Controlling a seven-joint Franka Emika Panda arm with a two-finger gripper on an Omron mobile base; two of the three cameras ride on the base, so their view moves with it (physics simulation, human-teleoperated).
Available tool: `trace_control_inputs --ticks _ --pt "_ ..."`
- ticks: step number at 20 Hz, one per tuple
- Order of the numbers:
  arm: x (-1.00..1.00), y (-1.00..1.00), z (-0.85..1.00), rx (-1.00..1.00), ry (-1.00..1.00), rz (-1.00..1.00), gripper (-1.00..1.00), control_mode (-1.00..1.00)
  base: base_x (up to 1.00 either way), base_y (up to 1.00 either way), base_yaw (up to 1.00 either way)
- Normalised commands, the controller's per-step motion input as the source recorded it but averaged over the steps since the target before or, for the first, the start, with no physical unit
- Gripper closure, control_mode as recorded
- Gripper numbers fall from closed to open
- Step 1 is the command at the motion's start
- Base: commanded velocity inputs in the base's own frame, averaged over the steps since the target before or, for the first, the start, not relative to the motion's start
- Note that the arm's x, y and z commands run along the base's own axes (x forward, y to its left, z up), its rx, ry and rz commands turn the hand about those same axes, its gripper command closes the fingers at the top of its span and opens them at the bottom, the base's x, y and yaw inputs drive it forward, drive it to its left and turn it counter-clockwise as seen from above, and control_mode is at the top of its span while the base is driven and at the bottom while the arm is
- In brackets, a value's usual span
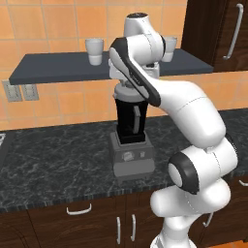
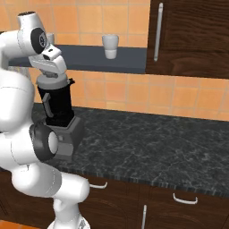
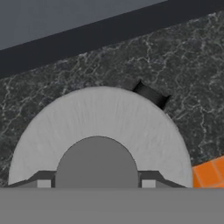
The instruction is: Close the lid blender by securely placing the lid on top.
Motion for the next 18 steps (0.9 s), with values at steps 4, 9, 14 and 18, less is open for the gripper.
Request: trace_control_inputs --ticks 4,9,14,18 --pt "-0.07 0.02 0.06 0.00 -0.12 0.00 -1.00 -1.00 0.00 0.00 0.00" --pt "-0.24 0.00 0.21 0.00 -0.21 0.00 -1.00 -1.00 0.00 0.00 0.00" --pt "-0.54 0.00 0.24 0.00 -0.25 0.01 -1.00 -1.00 0.00 0.00 0.00" --pt "-1.00 -0.64 0.06 0.06 -0.42 0.02 -1.00 -1.00 0.00 0.00 0.00"
